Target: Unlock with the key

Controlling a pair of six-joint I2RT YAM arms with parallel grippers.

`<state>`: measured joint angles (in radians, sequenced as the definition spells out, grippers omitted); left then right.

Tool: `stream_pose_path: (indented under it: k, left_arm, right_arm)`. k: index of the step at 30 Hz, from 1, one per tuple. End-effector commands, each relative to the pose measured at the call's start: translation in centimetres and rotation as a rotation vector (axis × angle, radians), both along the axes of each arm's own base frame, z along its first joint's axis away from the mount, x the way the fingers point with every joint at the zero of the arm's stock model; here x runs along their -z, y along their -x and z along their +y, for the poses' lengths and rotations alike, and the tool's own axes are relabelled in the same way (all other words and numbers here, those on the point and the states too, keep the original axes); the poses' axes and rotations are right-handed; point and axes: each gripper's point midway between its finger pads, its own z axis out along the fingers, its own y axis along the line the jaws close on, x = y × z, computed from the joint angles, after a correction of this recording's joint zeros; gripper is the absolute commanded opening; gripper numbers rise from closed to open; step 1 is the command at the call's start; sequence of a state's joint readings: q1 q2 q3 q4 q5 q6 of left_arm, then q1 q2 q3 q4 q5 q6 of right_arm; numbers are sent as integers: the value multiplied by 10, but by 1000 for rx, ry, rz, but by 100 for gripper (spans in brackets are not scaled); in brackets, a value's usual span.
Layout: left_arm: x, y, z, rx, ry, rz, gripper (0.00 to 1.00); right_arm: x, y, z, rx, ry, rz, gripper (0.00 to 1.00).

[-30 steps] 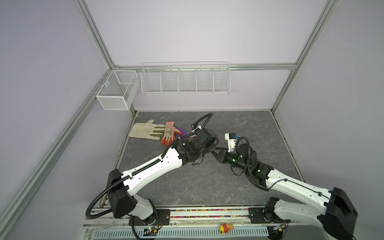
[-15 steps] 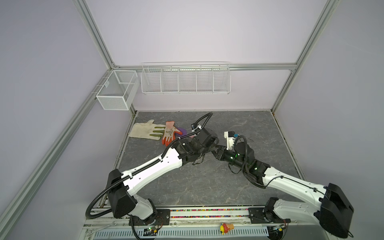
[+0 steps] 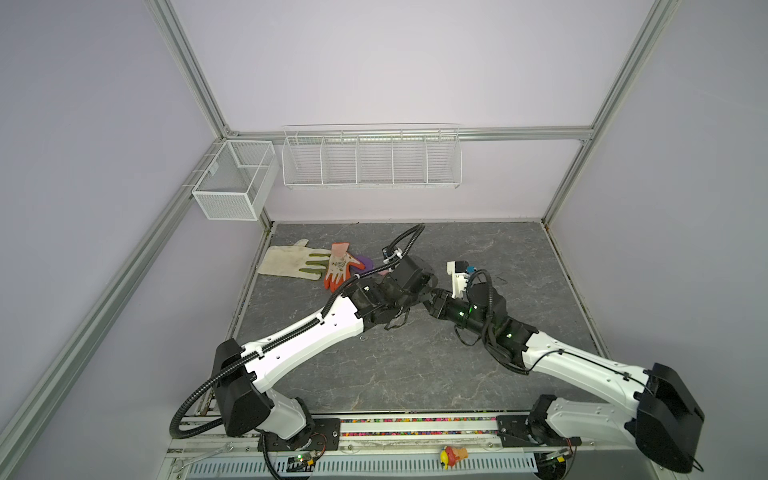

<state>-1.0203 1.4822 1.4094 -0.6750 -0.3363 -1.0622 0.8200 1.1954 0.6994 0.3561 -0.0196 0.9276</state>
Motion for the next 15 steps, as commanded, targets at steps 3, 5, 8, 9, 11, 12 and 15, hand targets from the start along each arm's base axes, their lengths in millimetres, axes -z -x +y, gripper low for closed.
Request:
stream_pose_path:
  k: [3,5,8,9,11,12,15]
  left_arm:
    - [-10,0,1,-11,38,-14,0]
    - [-11,0,0,-6,45,-11,0]
    - [-12,2,-3,11,65,-6,0]
    - [-14,3,-4,17,79,-7,0]
    - [-18,6,-6,34,110,-11,0]
    - [-19,8,-9,47,130,-10,0]
    - [-21,13,-12,76,161,-3,0]
  right_arm:
    - [-18,-2,4,-10,-43,-26,10]
    - [-21,-1,4,-18,-49,-29,7]
    - [-25,1,4,-26,-66,-30,6]
    - [-28,1,4,-28,-83,-31,6]
    - [-37,3,4,-41,-131,-39,6]
    - [-43,3,4,-47,-156,-46,6]
    - [-63,7,5,-81,-231,-78,6]
